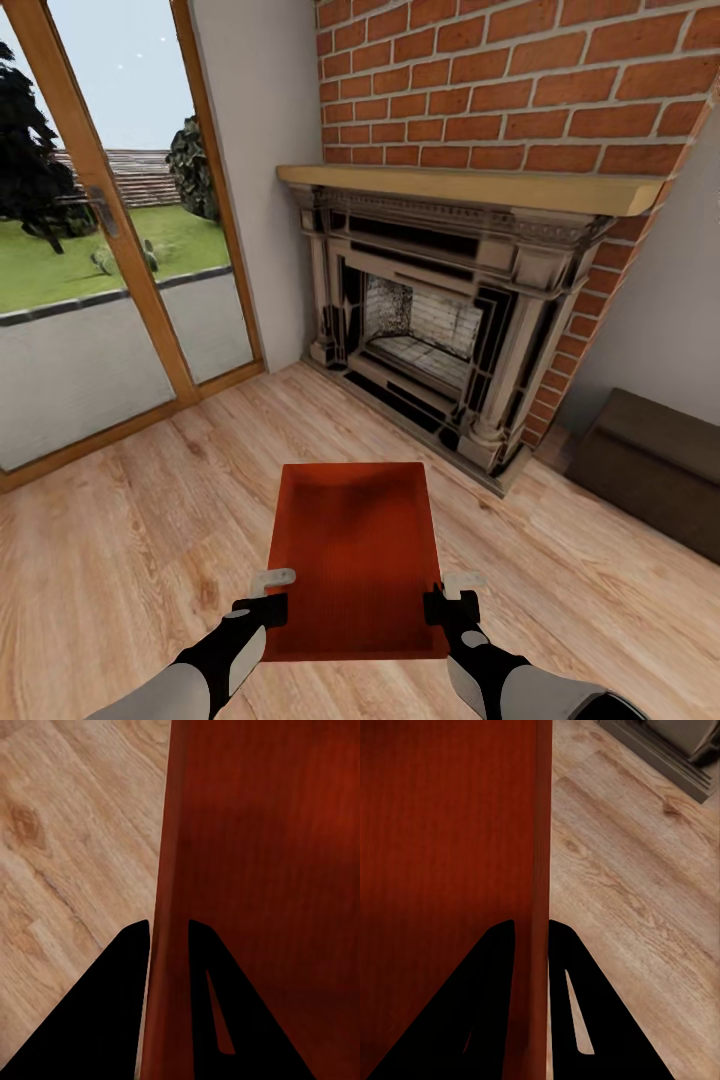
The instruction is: Move the two storage containers from the living room to the garage. In the garage, place one container on the floor and stack the other container on top of it (either order is fine).
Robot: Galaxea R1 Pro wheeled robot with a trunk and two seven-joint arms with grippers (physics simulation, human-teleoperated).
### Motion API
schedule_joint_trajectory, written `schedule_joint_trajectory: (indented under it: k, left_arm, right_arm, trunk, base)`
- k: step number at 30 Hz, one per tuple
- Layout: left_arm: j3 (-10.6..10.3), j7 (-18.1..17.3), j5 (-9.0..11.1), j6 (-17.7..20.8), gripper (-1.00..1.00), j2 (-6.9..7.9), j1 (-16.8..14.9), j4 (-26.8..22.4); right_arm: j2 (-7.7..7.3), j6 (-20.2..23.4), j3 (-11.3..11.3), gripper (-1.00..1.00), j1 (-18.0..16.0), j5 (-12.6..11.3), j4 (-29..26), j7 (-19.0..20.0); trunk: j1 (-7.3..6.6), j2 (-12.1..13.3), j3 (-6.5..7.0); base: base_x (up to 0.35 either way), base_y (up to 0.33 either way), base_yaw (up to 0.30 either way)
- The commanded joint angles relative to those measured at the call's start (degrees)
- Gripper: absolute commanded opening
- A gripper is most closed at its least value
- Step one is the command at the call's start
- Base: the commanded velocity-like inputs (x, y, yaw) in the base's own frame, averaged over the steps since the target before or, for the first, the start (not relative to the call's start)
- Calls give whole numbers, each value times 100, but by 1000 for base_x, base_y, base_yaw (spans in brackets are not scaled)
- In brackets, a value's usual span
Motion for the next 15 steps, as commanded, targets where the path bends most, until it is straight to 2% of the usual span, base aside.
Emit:
schedule_joint_trajectory:
  k: [1, 15]
  left_arm:
    - [155, 73, -39, 31, -100, -2, 1, -16]
    - [155, 72, -39, 31, -100, -2, 1, -24]
  right_arm:
    - [5, 4, -273, -100, -5, 48, -11, 0]
    - [5, 4, -274, -100, -5, 48, -11, 0]
  trunk:
    - [0, -3, 4]
    - [0, -3, 134]
  base:
    - [0, 0, 0]
    - [0, 0, 0]
